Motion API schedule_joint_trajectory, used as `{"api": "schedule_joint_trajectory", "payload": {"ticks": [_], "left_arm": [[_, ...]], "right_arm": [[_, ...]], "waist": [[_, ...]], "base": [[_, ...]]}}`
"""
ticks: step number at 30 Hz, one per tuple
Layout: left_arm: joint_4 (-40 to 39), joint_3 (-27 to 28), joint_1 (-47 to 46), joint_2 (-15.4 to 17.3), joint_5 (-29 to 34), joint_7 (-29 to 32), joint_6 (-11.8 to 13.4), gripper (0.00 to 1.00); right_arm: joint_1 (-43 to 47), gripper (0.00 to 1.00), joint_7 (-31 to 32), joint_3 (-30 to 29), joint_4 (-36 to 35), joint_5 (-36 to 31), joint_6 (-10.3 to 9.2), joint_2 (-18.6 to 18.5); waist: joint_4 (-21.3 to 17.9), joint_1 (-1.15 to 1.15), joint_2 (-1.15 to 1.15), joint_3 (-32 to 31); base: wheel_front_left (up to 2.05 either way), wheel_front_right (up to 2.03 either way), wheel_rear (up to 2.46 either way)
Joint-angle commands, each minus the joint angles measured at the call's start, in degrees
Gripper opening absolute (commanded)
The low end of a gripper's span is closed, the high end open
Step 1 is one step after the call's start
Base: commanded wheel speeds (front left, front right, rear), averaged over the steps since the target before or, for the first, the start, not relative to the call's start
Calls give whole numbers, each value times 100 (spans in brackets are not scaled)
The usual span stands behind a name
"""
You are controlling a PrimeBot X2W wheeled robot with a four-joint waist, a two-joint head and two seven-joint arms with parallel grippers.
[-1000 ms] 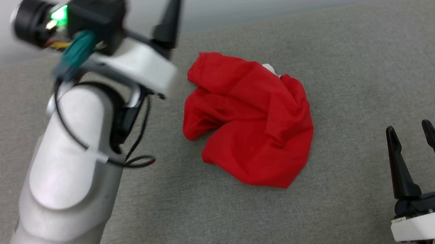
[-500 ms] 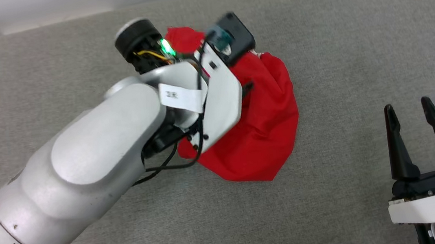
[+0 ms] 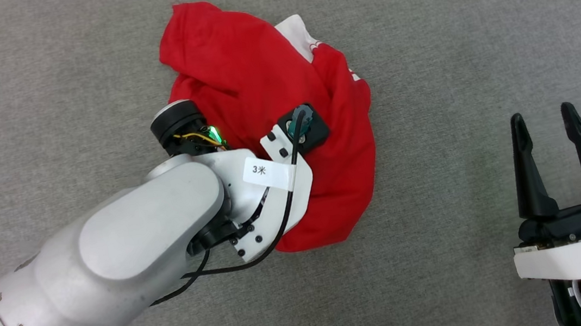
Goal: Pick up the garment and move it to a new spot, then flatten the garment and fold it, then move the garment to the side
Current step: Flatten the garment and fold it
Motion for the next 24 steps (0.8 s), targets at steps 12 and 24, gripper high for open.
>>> {"api": "schedule_joint_trajectory", "payload": {"ticks": [12,24], "left_arm": [[-52,-78,50,97,-120,-757,-11,0],[-47,374,365,1093,-783,-2535,118,0]], "right_arm": [[-7,100,-11,-58,83,7,-2,6],[420,100,-11,-187,115,-100,-2,6]], "waist": [[48,-1,0,-239],[590,-1,0,-1084]], "base": [[0,0,0],[0,0,0]]}}
